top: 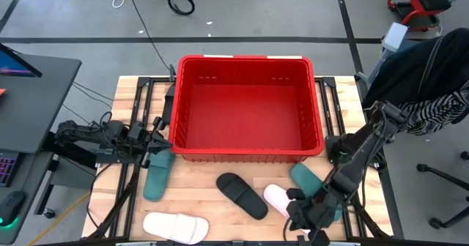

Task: Pick and place slides into bin
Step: Put the right green slides into the red bin

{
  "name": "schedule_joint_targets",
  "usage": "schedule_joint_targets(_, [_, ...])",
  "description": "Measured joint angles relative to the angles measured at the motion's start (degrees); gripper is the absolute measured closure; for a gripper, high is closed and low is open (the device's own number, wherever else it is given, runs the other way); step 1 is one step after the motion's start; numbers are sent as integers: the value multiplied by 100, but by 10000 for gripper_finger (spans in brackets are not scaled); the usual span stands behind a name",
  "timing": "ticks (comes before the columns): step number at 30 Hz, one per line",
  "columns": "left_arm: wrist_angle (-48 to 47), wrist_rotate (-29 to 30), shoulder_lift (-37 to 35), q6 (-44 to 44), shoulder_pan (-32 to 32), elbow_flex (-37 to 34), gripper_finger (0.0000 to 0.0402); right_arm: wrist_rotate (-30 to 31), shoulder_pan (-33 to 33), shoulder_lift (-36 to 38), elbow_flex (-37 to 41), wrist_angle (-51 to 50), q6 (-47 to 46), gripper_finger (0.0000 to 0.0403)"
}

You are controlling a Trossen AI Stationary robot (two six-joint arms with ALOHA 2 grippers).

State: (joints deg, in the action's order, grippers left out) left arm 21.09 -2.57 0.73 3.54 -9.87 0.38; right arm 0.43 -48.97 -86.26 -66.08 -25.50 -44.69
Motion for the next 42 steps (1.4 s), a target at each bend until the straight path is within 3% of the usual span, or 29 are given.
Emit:
schedule_joint_targets(6, [-16, -1, 0, 96, 0, -2, 370, -290, -20, -225, 6, -1053, -1478, 373])
schedule_joint_targets(14, [224, 0, 0, -173, 0, -2, 378, -918, -224, -604, 7, -896, -2727, 312])
schedule_joint_targets(20, [356, -1, 0, -231, -1, -2, 382, -1008, -704, -771, 13, -1130, -3522, 300])
schedule_joint_targets(27, [359, -2, 0, -113, -2, -2, 371, -815, -935, -716, 15, -2363, -3091, 284])
schedule_joint_targets(34, [293, -6, 0, 33, 0, -2, 375, 99, -796, -629, 15, -3109, -1671, 214])
schedule_joint_targets(42, [254, -9, 0, 180, 0, -2, 383, 484, -574, -612, 15, -4009, -1530, 158])
